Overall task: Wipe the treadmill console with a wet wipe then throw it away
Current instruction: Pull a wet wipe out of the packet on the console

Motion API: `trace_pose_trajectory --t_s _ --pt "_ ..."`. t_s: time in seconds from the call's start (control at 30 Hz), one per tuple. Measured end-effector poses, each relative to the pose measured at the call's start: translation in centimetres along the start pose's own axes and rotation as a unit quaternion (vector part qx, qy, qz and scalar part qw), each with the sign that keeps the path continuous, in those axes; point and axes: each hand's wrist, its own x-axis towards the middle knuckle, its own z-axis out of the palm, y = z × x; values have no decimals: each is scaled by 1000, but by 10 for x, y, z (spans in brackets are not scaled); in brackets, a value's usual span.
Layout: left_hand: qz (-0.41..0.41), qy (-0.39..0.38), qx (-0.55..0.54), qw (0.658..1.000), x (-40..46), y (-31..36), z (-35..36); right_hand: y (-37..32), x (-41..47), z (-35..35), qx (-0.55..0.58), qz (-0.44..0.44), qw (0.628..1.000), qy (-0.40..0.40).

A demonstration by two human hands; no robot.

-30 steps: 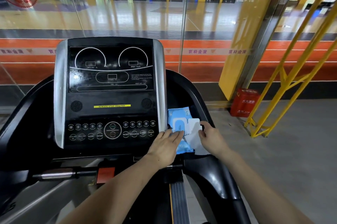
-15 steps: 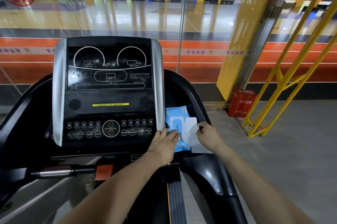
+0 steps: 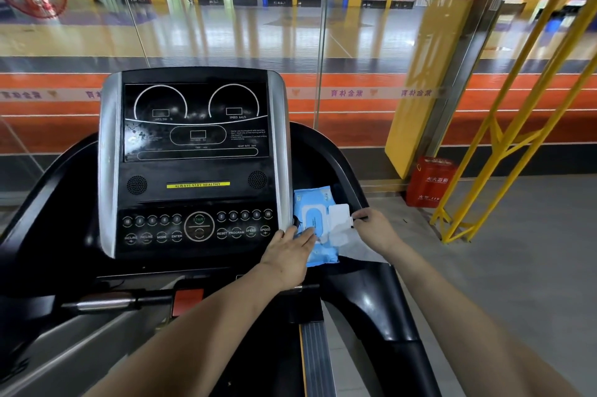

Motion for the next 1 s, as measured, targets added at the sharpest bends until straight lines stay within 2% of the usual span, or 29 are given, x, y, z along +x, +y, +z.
trace_pose_trajectory --t_s 0.07,0.17,0.33,0.5,0.67,0.8,0.9,1.0 --pt "1 16 -5 1000 -4 -2 2 1 -6 -2 46 3 999 -14" --pt "-3 53 -7 999 -9 -4 4 2 -13 4 54 -51 995 -67" --pt "-30 99 -14 995 -18 -9 7 -2 -21 26 -90 -116 984 -103" --pt "-25 109 -5 994 -25 -17 12 -25 -19 41 -306 -148 933 -119" --pt "-33 113 -36 992 -29 -23 13 -33 -15 56 -386 -131 904 -127" --pt "-39 114 -50 991 -33 -25 13 -36 -14 55 -361 -112 911 -166" --pt "-60 126 -78 987 -37 -27 12 -37 -11 48 -236 -107 943 -209" --pt "-96 176 -121 972 -43 -28 8 -39 -17 40 -89 -127 972 -176"
